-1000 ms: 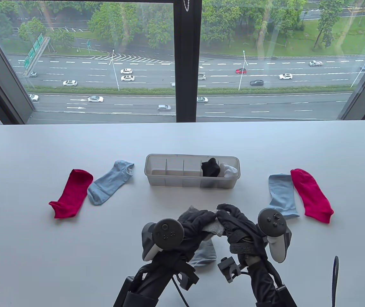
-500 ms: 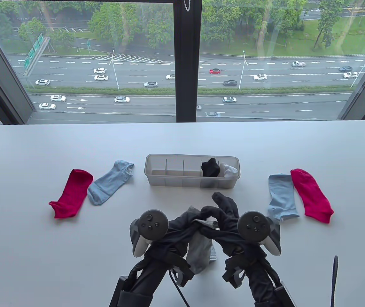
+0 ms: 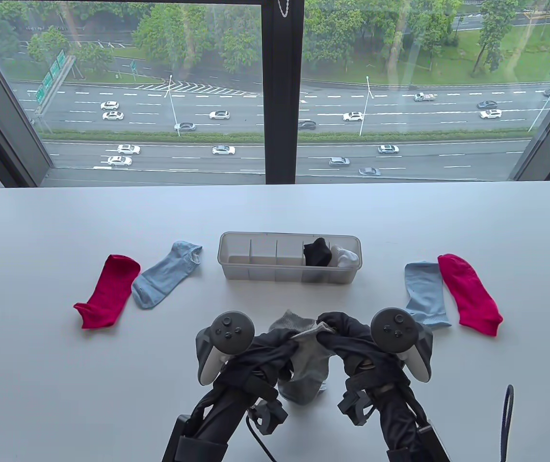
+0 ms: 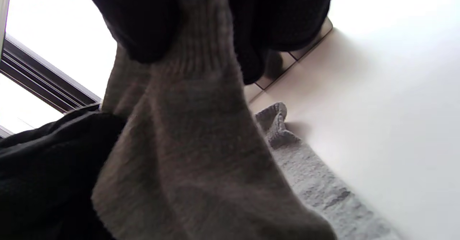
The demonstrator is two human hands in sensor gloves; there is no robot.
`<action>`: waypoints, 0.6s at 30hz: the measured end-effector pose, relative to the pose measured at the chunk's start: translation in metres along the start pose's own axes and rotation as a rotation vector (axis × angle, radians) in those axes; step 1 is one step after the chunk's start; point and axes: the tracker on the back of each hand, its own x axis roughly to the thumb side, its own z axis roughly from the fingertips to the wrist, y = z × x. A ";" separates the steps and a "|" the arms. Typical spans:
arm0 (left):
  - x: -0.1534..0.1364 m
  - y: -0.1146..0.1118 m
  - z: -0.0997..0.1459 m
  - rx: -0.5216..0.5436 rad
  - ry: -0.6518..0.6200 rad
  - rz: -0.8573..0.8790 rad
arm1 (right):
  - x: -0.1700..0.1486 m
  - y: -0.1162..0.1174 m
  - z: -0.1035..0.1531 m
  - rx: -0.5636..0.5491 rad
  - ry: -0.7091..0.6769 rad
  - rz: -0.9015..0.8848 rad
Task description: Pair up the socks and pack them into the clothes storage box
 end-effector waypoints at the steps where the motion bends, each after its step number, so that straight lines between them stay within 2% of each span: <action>1: -0.004 -0.003 -0.002 0.009 0.031 -0.041 | 0.002 0.006 -0.006 0.026 0.040 0.090; 2: -0.006 -0.005 -0.003 0.018 0.053 -0.076 | 0.004 0.011 -0.011 0.044 0.058 0.155; 4: -0.015 -0.012 -0.007 0.014 0.126 -0.151 | 0.011 0.031 -0.029 0.160 0.137 0.341; 5: -0.017 -0.013 -0.008 0.000 0.145 -0.168 | 0.012 0.036 -0.034 0.187 0.157 0.377; 9: -0.031 -0.016 -0.012 0.011 0.224 -0.174 | 0.020 0.065 -0.065 0.193 0.228 0.446; 12: -0.039 -0.016 -0.015 0.006 0.275 -0.151 | 0.021 0.081 -0.081 0.220 0.288 0.600; 14: -0.042 -0.016 -0.017 0.010 0.295 -0.145 | 0.019 0.090 -0.088 0.256 0.353 0.654; 18: -0.044 -0.010 -0.014 -0.004 0.299 -0.101 | 0.015 0.092 -0.086 0.180 0.342 0.659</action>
